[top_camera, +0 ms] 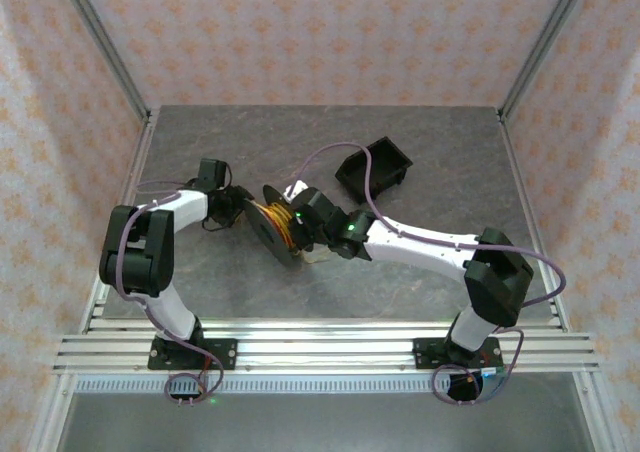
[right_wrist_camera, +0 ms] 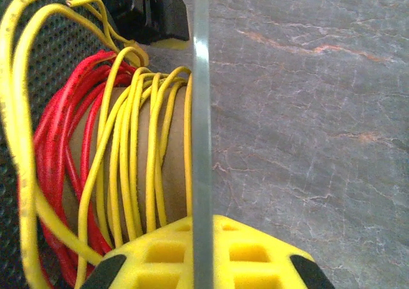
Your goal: Wrap the cables
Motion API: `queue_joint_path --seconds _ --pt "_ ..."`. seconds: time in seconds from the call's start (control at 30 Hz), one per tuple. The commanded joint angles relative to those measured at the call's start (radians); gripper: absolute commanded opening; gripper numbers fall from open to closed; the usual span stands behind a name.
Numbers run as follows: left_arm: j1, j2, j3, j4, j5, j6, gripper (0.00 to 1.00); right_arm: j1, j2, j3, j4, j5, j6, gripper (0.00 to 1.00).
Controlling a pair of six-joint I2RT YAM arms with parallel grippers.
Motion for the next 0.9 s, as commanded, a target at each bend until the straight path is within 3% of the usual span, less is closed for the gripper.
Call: queue_joint_path --seconds 0.0,0.23,0.6,0.77,0.87 --pt "-0.014 -0.039 0.081 -0.053 0.045 0.013 0.70 -0.003 -0.021 0.001 0.078 0.053 0.041 0.00" --pt "0.031 -0.152 0.184 -0.192 -0.004 0.021 0.99 -0.003 -0.064 0.002 0.079 0.091 0.040 0.00" --pt "0.055 -0.217 0.418 -0.508 -0.195 0.035 0.99 -0.003 -0.062 0.050 0.058 0.167 0.059 0.00" --pt "0.045 -0.270 0.489 -0.679 -0.256 -0.026 0.99 -0.003 -0.048 0.056 0.059 0.217 0.069 0.00" --pt "-0.011 -0.329 0.515 -0.780 -0.293 -0.100 0.99 -0.003 -0.037 0.058 0.059 0.234 0.076 0.00"
